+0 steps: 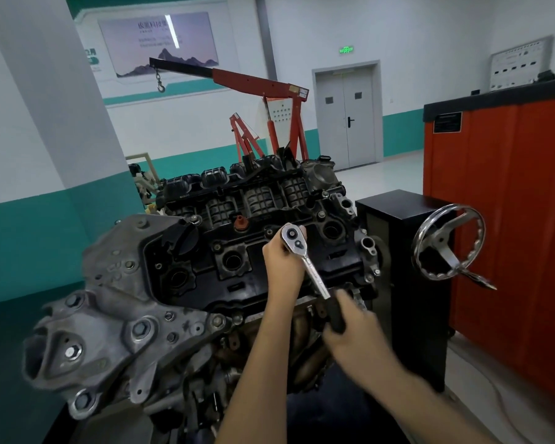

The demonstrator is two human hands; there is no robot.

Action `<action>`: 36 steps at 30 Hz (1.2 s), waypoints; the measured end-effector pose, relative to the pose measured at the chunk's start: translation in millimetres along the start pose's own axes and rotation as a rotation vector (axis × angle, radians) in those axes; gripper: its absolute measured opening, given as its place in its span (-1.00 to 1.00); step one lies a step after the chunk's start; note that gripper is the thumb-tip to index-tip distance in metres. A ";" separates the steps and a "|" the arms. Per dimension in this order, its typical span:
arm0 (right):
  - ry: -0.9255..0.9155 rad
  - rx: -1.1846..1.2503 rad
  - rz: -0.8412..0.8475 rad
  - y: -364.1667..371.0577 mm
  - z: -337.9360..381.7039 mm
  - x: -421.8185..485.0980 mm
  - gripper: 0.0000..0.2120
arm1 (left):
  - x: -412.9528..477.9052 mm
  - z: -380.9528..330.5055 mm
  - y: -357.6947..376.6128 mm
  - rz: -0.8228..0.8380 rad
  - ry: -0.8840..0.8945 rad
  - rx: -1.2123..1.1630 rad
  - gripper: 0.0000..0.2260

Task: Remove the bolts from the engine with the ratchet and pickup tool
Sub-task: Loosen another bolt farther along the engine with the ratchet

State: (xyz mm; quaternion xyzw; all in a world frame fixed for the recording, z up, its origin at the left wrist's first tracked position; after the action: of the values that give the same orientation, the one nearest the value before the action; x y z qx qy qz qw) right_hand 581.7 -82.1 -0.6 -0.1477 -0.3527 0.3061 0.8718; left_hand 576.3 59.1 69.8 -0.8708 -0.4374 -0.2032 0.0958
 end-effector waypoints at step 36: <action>-0.320 -0.858 0.310 -106.2 7.0 85.7 -0.81 | 7.2 -6.7 -7.6 0.124 0.022 0.133 -0.58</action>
State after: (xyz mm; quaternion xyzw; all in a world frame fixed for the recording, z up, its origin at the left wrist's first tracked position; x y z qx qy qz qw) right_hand 670.7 -108.7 99.6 -0.4958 -0.5508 0.2782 0.6110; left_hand 572.3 66.6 78.9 -0.8857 -0.3939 -0.1769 0.1708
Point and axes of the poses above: each hand's wrist, its own x-axis towards the middle knuckle, its own y-axis out of the palm, z = x × y, the point moved 4 cm from there along x, towards the middle knuckle, and after that the axes turned 10 degrees about -y, right-handed, at the moved point
